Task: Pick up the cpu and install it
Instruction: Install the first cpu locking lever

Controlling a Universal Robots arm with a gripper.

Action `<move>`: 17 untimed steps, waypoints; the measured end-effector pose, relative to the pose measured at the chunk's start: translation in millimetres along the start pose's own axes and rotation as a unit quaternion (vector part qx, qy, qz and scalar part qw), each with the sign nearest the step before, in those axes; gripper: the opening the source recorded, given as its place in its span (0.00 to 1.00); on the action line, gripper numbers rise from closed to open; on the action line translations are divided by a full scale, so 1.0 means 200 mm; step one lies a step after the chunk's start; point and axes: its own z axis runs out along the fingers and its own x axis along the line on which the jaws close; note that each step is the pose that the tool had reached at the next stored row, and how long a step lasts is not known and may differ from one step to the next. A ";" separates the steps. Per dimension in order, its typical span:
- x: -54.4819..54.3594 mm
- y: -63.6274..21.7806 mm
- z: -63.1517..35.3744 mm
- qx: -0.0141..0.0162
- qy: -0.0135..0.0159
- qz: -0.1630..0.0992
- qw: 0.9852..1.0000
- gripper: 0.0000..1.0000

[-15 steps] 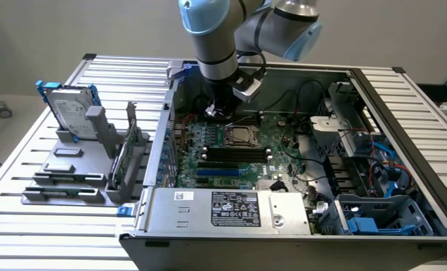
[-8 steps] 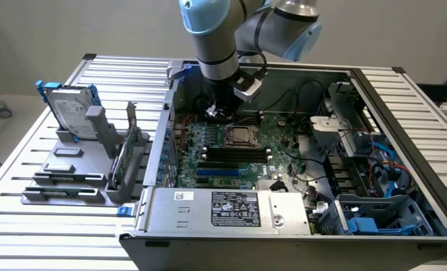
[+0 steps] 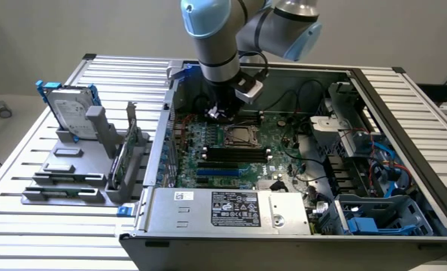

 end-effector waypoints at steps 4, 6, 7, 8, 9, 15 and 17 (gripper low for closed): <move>0.01 0.001 0.009 -0.001 0.000 0.004 1.000 0.11; 0.02 0.001 0.011 -0.003 0.000 0.008 1.000 0.11; 0.02 0.002 0.012 -0.003 0.000 0.010 1.000 0.11; 0.02 0.003 0.013 -0.004 -0.001 0.012 1.000 0.11; 0.02 0.005 0.014 -0.005 -0.001 0.015 1.000 0.11; 0.04 0.021 0.020 -0.009 -0.002 0.025 1.000 0.11; 0.05 0.026 0.022 -0.010 -0.002 0.028 1.000 0.11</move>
